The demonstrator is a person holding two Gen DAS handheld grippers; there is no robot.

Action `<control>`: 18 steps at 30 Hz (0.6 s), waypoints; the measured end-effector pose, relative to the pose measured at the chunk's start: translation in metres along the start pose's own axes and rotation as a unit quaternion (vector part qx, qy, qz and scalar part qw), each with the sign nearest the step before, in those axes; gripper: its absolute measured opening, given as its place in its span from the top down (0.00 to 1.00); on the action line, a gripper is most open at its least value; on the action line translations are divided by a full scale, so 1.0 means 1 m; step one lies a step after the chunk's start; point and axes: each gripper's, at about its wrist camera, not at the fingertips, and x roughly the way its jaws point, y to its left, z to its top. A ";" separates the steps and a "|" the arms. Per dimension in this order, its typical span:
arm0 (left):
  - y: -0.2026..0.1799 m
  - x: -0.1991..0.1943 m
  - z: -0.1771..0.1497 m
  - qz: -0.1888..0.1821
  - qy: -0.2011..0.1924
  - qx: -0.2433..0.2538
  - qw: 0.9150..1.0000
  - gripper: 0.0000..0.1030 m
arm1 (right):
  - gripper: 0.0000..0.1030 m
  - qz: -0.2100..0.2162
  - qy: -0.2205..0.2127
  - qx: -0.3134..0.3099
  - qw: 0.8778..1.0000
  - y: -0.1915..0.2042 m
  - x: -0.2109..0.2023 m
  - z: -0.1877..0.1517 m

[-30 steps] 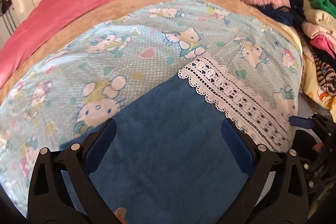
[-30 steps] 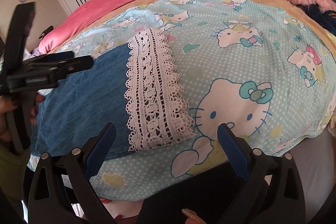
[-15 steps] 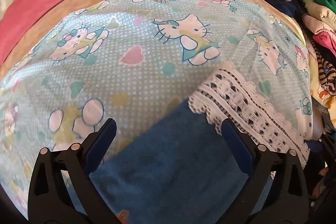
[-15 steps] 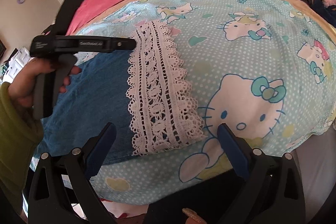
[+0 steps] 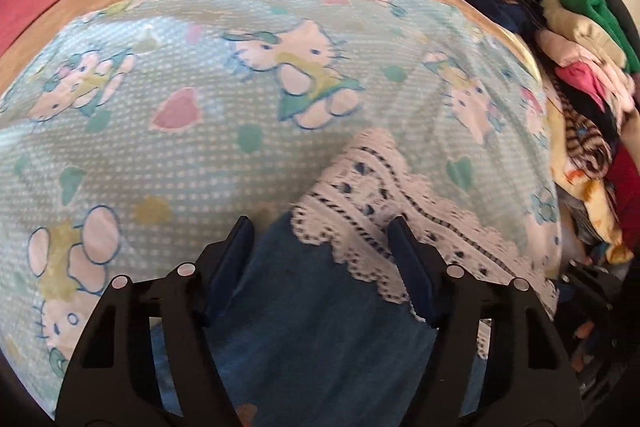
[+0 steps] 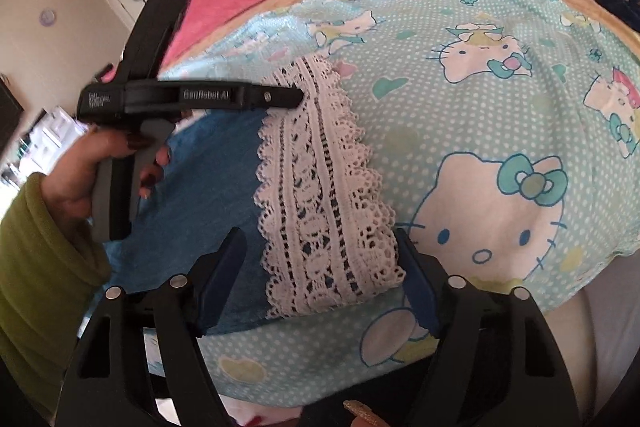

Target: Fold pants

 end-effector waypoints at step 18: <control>0.017 -0.008 -0.013 -0.051 -0.045 -0.078 0.995 0.79 | 0.73 0.087 -0.015 0.017 0.996 0.000 0.003 0.009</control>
